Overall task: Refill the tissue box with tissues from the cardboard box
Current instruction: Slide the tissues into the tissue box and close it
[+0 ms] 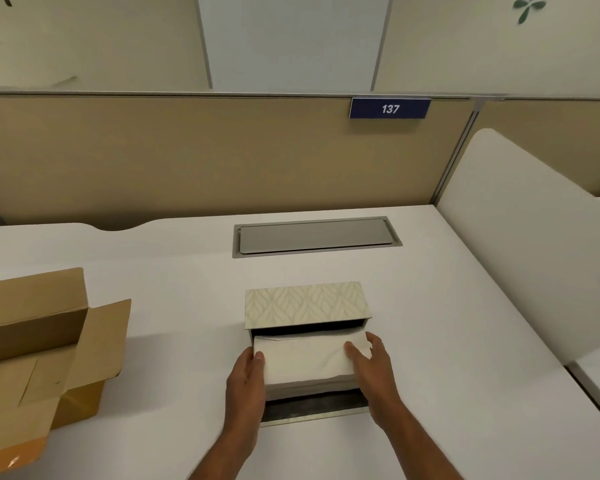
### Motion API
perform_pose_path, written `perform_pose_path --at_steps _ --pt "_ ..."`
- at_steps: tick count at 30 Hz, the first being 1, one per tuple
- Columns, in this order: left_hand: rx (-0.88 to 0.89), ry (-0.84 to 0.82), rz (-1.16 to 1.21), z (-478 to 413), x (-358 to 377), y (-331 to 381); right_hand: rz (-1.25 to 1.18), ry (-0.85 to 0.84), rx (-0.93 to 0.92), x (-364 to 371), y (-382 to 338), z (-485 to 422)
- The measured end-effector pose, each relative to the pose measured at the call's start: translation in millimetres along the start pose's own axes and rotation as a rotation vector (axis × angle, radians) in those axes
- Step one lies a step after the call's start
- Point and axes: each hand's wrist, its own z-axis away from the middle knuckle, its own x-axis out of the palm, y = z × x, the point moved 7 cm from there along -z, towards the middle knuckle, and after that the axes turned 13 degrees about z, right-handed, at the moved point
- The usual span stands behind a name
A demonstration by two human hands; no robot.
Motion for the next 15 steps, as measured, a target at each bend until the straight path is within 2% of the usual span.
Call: perform_pose_path --at_steps 7,15 --pt "0.012 -0.022 -0.022 5.0 6.2 -5.2 0.084 0.032 -0.053 -0.8 -0.6 -1.7" --pt "0.024 0.004 -0.016 6.5 6.3 -3.4 0.076 0.075 -0.068 -2.5 2.9 -3.8"
